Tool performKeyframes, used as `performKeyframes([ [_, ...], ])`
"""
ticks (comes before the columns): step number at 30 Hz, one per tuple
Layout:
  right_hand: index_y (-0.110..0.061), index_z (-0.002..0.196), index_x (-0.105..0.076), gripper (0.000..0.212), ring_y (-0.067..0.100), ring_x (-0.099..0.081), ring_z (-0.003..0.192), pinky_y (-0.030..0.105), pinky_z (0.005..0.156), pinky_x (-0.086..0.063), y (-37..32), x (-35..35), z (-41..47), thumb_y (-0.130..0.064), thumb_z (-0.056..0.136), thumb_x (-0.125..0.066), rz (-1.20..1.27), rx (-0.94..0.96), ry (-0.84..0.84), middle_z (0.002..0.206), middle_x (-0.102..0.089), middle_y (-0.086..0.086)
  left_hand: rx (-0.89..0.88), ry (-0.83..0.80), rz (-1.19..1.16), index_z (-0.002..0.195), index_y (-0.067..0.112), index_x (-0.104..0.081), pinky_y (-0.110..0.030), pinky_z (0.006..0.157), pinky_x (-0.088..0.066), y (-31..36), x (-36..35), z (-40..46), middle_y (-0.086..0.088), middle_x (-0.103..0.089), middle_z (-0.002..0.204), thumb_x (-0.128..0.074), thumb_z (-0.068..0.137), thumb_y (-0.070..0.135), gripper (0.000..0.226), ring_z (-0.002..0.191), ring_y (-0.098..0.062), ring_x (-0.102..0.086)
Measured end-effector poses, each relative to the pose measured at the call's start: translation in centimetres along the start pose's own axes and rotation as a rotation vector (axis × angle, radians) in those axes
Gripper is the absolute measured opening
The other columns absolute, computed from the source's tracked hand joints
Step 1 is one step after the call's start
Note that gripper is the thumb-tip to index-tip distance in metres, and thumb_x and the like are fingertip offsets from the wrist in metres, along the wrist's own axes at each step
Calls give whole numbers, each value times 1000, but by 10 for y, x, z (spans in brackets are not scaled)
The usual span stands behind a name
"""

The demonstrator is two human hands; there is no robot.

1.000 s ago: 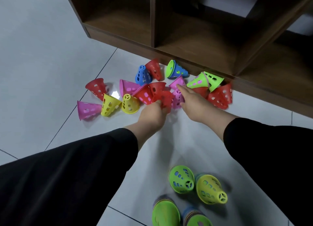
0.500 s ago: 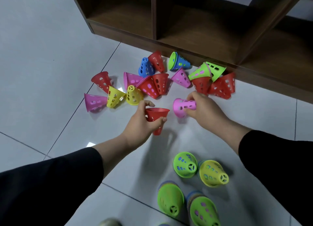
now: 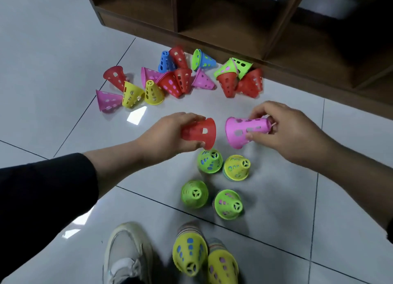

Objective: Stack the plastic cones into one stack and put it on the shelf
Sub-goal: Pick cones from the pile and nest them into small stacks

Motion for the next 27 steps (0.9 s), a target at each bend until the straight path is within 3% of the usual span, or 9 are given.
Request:
performKeyframes([
  [3, -29, 98, -60, 27, 6, -55, 82, 23, 75, -44, 0, -5, -33, -28, 78, -78, -169, 32, -101, 96, -55, -10, -99, -114, 208, 134, 23, -60, -28, 83, -48, 14, -13, -2, -2, -57, 112, -80, 79, 31, 60, 94, -18, -59],
  [6, -27, 103, -59, 30, 16, -55, 85, 32, 78, -43, 11, -33, -45, -27, 79, -77, -262, 6, -155, 98, -50, -9, -53, -221, 345, 132, 23, -60, -33, 80, -50, 25, -39, 3, -5, -53, 112, -75, 81, 29, 54, 94, -26, -62],
  [10, -20, 108, -62, 27, 24, -59, 91, 38, 83, -46, 22, -68, -46, -31, 86, -72, -271, -62, -202, 104, -50, -1, -1, -262, 284, 141, 20, -49, -31, 86, -44, 30, -73, 6, -11, -54, 122, -72, 85, 32, 61, 107, -33, -59],
  [17, -21, 106, -66, 22, 13, -57, 90, 25, 77, -37, 21, -65, -23, -39, 93, -62, -197, -116, -54, 104, -57, -7, 75, -69, 141, 145, 22, -43, -33, 92, -47, -10, -54, -5, -6, -55, 130, -57, 96, 47, 57, 112, -25, -60],
  [23, -22, 110, -64, 22, 17, -59, 92, 32, 85, -47, 0, -71, 40, -37, 94, -61, -159, -81, -40, 112, -58, -4, 336, 178, 241, 144, 19, -42, -38, 94, -44, -78, 4, 7, -9, -50, 138, -56, 98, 39, 53, 118, -29, -55],
  [27, -25, 126, -55, 34, 17, -57, 99, 31, 84, -46, -15, -86, 84, -36, 94, -61, -159, -70, -78, 121, -56, -1, 403, 241, 322, 143, 20, -38, -43, 90, -49, -111, 26, 24, -12, -49, 135, -58, 95, 38, 55, 117, -33, -54],
])
Point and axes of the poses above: each hand's wrist, its own z-axis towards the middle knuckle, its own x-axis out of the back of the hand, y = z × x, the point moved 2 cm from there along z, towards the middle knuckle
